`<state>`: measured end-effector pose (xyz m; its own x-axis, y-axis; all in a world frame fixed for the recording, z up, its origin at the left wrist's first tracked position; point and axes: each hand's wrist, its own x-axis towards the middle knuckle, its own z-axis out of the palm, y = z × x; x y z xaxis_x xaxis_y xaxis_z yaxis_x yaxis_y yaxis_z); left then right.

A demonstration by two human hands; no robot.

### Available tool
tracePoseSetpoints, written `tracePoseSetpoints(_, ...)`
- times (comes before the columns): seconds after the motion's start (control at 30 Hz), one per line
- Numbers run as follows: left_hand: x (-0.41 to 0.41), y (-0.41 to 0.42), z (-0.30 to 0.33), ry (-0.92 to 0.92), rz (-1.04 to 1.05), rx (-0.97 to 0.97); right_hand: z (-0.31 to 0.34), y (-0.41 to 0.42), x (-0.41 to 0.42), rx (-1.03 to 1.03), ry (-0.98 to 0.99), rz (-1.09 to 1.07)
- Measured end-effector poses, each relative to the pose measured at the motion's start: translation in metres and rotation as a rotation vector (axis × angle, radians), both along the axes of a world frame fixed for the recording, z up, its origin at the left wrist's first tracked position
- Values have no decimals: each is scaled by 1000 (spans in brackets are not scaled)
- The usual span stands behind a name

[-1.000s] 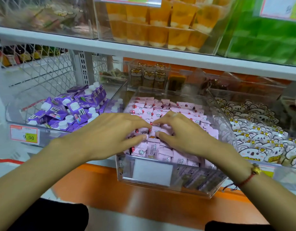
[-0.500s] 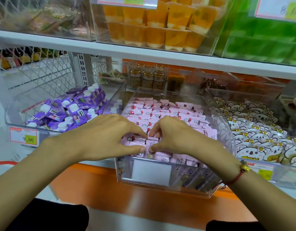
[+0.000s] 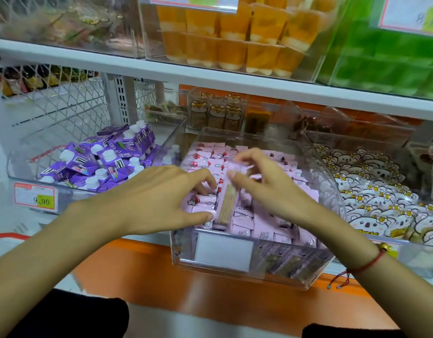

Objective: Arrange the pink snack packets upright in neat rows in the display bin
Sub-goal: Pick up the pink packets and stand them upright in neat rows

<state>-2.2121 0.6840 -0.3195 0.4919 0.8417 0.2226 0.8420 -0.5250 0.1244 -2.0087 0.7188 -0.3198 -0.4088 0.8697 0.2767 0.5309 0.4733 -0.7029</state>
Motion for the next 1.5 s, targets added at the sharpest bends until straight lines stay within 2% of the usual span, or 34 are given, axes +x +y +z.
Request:
tracePoseSetpoints(0.07, 1, -3, 0, -44, 4, -16, 8, 1, 2, 128, 239, -108)
tracePoseSetpoints(0.13, 3, -6, 0, -139, 15, -26, 16, 3, 6, 153, 458, -243)
tracePoseSetpoints(0.23, 9, -9, 1, -345, -29, 77, 21, 7, 9, -147, 735, -315)
tracePoseSetpoints(0.33, 14, -8, 6, -416, -165, 208, 19, 6, 1, -444, 845, -236)
tracePoseSetpoints(0.4, 15, -6, 8, -532, -198, 224, 18, 4, -2, -616, 855, -158)
tracePoseSetpoints(0.47, 15, -4, 10, -723, -162, 180, 20, 2, -2, -703, 730, -125)
tracePoseSetpoints(0.57, 13, 0, 14, -956, -60, 91, 21, 7, 1, -523, 420, -224)
tracePoseSetpoints(0.67, 9, 4, 12, -1026, 38, 25, 27, 9, 2, -343, 378, -152)
tracePoseSetpoints(0.73, 8, 5, 9, -997, 92, 18, 28, 3, 2, -233, 303, 8)
tracePoseSetpoints(0.83, 10, 5, 5, -938, 130, 15, 22, -9, -2, 33, 37, 162)
tracePoseSetpoints(0.9, 12, 3, 4, -900, 115, 38, 17, -12, -6, 217, -65, 158)
tracePoseSetpoints(1.0, 12, 1, 3, -837, 98, 85, 16, -7, -5, 316, -14, 18)
tracePoseSetpoints(1.07, 9, -2, 2, -729, 100, 128, 16, -3, 0, 260, 134, -128)
tracePoseSetpoints(1.13, 6, -6, 1, -531, 63, 136, 15, 0, 4, 118, 355, -199)
tracePoseSetpoints(1.2, 3, -10, -1, -287, -12, 81, 10, 1, 5, -4, 471, -214)
tracePoseSetpoints(1.3, 1, -9, -5, 15, -95, 105, -1, -2, -2, -81, 393, -196)
tracePoseSetpoints(1.5, 1, -7, -6, 65, -63, 177, 10, -1, 11, -47, 85, -144)
